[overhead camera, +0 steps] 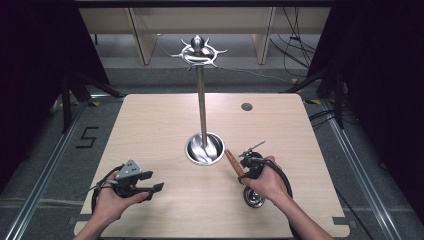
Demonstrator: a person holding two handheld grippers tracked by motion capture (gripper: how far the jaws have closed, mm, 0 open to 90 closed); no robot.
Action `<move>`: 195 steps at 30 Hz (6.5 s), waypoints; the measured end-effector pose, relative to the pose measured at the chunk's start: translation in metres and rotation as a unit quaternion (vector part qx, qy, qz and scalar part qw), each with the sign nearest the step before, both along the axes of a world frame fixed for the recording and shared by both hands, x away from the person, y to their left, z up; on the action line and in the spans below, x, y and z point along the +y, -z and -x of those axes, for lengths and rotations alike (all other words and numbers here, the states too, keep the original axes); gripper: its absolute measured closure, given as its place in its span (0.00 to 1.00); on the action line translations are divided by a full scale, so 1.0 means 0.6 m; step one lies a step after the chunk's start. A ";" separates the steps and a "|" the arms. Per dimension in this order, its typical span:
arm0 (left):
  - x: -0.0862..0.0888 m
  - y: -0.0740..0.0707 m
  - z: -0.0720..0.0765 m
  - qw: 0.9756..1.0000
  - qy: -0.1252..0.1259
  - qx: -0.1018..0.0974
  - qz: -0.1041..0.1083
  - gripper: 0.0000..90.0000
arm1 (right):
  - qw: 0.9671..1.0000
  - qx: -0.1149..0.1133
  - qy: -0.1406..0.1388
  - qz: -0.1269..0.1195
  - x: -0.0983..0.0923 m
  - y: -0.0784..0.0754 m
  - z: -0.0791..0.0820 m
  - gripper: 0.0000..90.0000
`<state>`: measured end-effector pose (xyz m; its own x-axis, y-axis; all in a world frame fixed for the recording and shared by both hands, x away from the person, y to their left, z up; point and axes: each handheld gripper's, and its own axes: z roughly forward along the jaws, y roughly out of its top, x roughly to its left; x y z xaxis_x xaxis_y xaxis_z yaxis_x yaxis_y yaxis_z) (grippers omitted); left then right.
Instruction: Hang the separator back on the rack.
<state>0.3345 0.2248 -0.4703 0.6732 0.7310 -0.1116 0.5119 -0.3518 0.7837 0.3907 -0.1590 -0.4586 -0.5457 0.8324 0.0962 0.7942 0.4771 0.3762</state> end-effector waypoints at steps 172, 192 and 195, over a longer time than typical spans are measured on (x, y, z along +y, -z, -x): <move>0.006 -0.001 -0.003 1.000 -0.013 0.000 0.014 0.40 | 0.933 -0.301 -0.017 -0.199 -0.030 -0.216 -0.003 0.77; 0.005 -0.001 -0.002 1.000 -0.017 -0.007 0.014 0.40 | 0.926 -0.315 -0.025 -0.205 -0.020 -0.239 -0.004 0.77; 0.005 -0.001 -0.002 1.000 -0.017 -0.007 0.014 0.40 | 0.925 -0.320 -0.026 -0.203 -0.019 -0.243 -0.005 0.77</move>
